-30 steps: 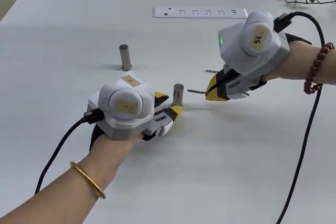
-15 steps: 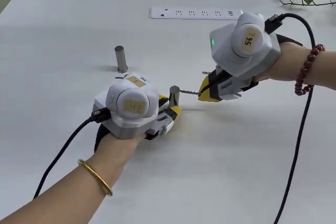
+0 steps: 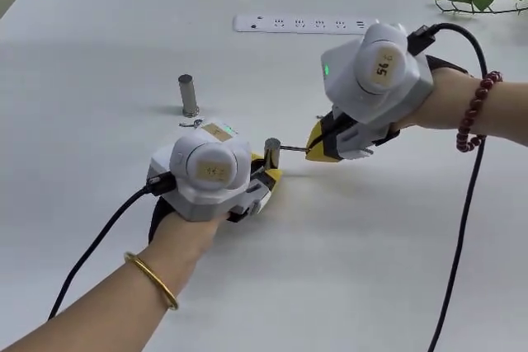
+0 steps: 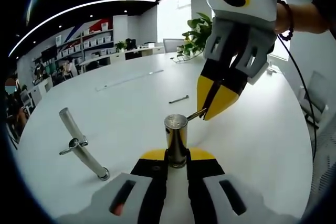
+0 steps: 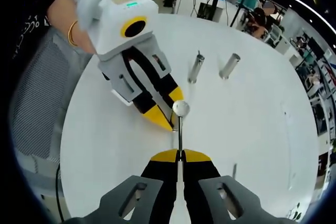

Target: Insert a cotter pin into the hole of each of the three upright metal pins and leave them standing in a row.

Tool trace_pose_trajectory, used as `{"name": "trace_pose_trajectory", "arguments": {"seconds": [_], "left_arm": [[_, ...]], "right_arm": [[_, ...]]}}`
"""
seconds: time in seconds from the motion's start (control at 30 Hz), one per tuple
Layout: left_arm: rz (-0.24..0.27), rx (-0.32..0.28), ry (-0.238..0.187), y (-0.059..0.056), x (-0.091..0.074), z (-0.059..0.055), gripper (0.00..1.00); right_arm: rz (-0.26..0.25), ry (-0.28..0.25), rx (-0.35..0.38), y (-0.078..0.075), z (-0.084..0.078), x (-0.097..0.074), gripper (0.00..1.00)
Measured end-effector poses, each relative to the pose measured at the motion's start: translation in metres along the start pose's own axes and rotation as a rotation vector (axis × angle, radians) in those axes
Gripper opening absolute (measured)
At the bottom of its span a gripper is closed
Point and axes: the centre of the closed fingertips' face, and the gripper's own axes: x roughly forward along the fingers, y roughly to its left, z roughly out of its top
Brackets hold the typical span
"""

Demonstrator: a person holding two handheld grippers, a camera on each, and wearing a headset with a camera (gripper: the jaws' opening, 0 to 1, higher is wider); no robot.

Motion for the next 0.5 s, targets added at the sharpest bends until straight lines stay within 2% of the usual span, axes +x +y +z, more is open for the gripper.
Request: {"name": "trace_pose_trajectory", "arguments": {"seconds": [0.1, 0.13, 0.17, 0.37, 0.5], "left_arm": [[0.004, 0.003, 0.018, 0.0000, 0.0012, -0.0048, 0.10], [0.014, 0.004, 0.005, 0.0011, 0.0015, -0.0032, 0.10], [0.011, 0.004, 0.015, 0.0005, 0.0007, -0.0046, 0.10], [0.008, 0.007, 0.013, 0.0014, 0.0007, -0.0034, 0.10], [0.009, 0.011, 0.012, 0.0012, 0.0002, -0.0033, 0.10]], "right_arm": [[-0.002, -0.001, -0.006, 0.0006, 0.0018, -0.0007, 0.00], [-0.001, -0.002, -0.008, 0.0010, 0.0024, -0.0009, 0.00], [-0.003, -0.001, -0.010, 0.0009, 0.0023, -0.0010, 0.00], [-0.005, -0.002, -0.016, 0.0010, 0.0033, -0.0021, 0.00], [-0.002, -0.021, -0.020, 0.0023, 0.0091, -0.0031, 0.00]]}}
